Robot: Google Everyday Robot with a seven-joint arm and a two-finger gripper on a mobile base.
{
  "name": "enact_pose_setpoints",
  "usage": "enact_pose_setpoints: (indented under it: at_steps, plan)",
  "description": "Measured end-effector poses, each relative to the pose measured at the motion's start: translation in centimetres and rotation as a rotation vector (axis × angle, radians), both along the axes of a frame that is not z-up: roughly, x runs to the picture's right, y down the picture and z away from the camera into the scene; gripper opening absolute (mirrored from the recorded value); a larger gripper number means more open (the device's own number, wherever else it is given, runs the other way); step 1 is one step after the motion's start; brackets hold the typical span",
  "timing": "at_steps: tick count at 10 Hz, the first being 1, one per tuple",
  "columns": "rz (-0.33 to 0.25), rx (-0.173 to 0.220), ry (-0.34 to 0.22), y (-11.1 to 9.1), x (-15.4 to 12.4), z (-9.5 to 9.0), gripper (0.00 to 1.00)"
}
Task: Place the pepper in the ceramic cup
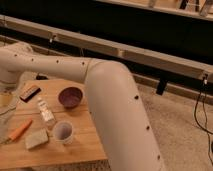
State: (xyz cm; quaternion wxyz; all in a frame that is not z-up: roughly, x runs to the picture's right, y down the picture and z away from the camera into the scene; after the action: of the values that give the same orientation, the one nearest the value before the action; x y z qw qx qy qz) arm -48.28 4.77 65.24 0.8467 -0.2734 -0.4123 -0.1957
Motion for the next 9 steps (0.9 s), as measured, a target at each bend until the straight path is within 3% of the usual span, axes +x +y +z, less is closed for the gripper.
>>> enact_pose_setpoints:
  at_steps: [2,4,6,9]
  plan:
    - [-0.121,-0.014,0.013,2.6,-1.7,2.2,0.65]
    - [-0.185,0.002,0.08,3.6,-2.3,3.9,0.65]
    - [-0.227,0.046,0.146,3.7,-2.9,4.4,0.65]
    - [-0.227,0.063,0.169,5.2,-3.6,3.0,0.65]
